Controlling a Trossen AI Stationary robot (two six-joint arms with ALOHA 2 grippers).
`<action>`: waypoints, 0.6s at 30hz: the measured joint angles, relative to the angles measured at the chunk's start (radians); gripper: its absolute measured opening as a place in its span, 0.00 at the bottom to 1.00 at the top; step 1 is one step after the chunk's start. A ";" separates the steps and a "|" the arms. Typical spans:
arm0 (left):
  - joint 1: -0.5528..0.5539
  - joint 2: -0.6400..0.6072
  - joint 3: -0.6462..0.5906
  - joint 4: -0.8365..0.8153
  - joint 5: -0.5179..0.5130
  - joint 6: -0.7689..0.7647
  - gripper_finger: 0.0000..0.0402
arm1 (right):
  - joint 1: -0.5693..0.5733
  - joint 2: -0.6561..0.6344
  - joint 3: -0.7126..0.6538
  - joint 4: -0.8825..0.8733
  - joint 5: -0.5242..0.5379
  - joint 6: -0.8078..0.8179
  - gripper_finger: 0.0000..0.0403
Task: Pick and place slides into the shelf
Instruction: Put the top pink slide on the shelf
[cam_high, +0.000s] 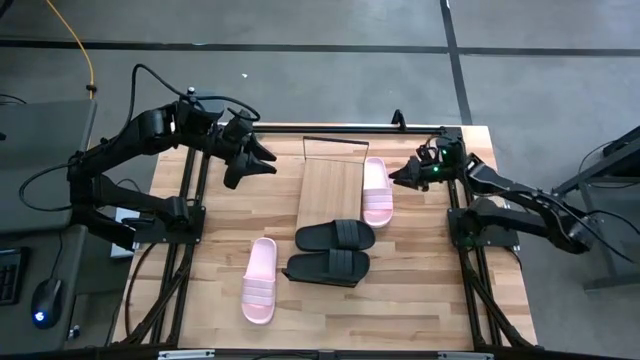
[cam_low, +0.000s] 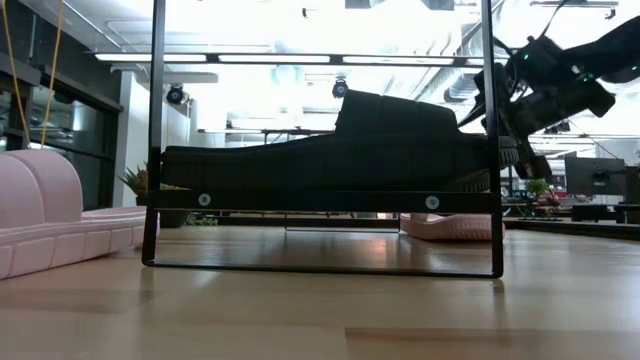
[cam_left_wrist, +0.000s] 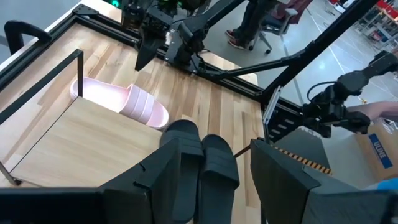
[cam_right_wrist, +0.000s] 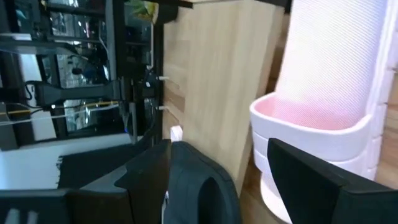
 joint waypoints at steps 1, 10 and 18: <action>0.000 0.000 0.000 0.000 0.000 0.000 0.45 | -0.012 0.023 0.006 -0.001 -0.021 -0.018 0.63; 0.000 0.000 0.000 0.002 -0.027 0.024 0.45 | -0.078 0.259 0.212 -0.046 -0.097 -0.266 0.63; 0.000 0.000 0.000 0.001 -0.026 0.006 0.45 | -0.145 0.514 0.466 -0.518 -0.125 -0.733 0.63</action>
